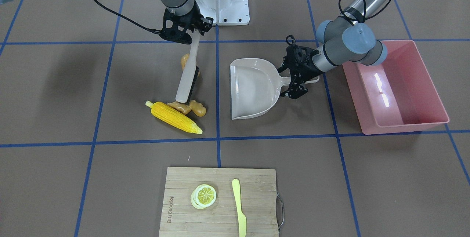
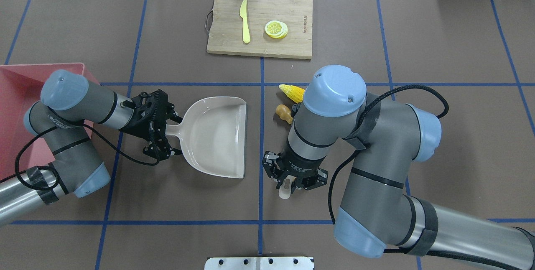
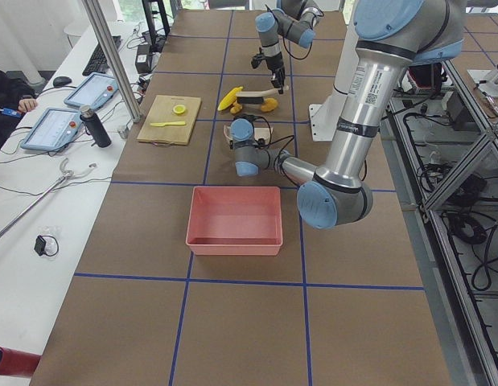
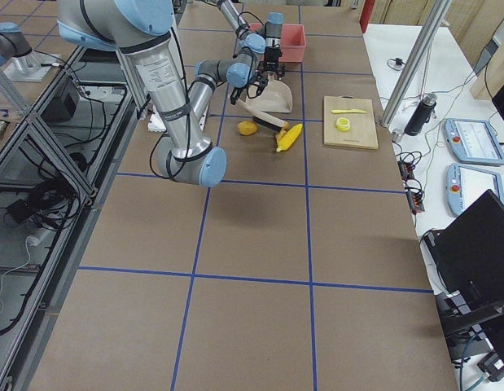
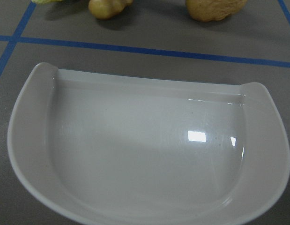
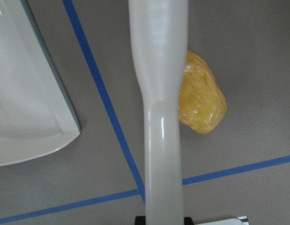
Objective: Sweep and dump trash into bin
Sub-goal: 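Sweep the potato into the dustpan with the brush in the right gripper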
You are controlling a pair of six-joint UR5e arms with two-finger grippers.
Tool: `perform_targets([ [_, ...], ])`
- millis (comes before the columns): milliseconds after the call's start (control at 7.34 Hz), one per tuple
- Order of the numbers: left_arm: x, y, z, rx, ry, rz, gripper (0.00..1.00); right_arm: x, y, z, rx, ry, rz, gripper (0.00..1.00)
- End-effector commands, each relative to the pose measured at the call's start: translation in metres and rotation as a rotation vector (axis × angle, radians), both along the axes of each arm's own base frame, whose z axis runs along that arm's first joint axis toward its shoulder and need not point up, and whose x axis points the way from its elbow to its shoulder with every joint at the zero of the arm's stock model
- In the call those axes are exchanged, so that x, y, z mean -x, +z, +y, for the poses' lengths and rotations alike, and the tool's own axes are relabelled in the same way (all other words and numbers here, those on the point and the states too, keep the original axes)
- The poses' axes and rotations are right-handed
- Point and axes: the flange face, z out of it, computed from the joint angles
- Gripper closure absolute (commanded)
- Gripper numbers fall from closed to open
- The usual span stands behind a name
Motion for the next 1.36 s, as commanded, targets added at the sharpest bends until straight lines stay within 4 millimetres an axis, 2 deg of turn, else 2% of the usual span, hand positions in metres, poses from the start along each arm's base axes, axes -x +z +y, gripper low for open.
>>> perform_targets([
  [0,0.0,-0.002,0.0,-0.002,-0.001,0.002,0.02,-0.063,0.013,-0.019,0.106,-0.019,-0.051,1.0],
  [136,0.0,-0.002,0.0,-0.002,-0.001,0.002,0.02,-0.088,0.04,0.026,0.105,-0.052,-0.039,1.0],
  [272,-0.001,-0.002,-0.001,-0.002,-0.001,0.002,0.02,-0.088,0.044,0.053,0.136,-0.075,-0.023,1.0],
  [408,-0.001,-0.003,-0.001,-0.001,-0.001,0.003,0.02,-0.058,0.047,0.091,0.161,-0.098,0.026,1.0],
  [545,-0.002,-0.004,-0.001,-0.002,0.001,0.005,0.02,-0.031,0.055,0.111,0.114,-0.103,0.062,1.0],
  [817,-0.002,-0.003,-0.002,-0.002,-0.001,0.002,0.02,-0.023,0.051,0.111,0.107,-0.106,0.058,1.0],
  [953,-0.002,-0.003,-0.002,-0.001,0.001,0.002,0.02,0.005,0.042,0.097,0.106,-0.099,0.064,1.0],
  [1089,-0.003,-0.002,-0.002,0.001,-0.001,0.001,0.02,0.025,0.028,0.07,0.113,-0.07,0.066,1.0],
  [1225,-0.003,-0.002,-0.002,0.0,0.001,0.001,0.02,0.037,0.017,0.048,0.112,-0.05,0.065,1.0],
])
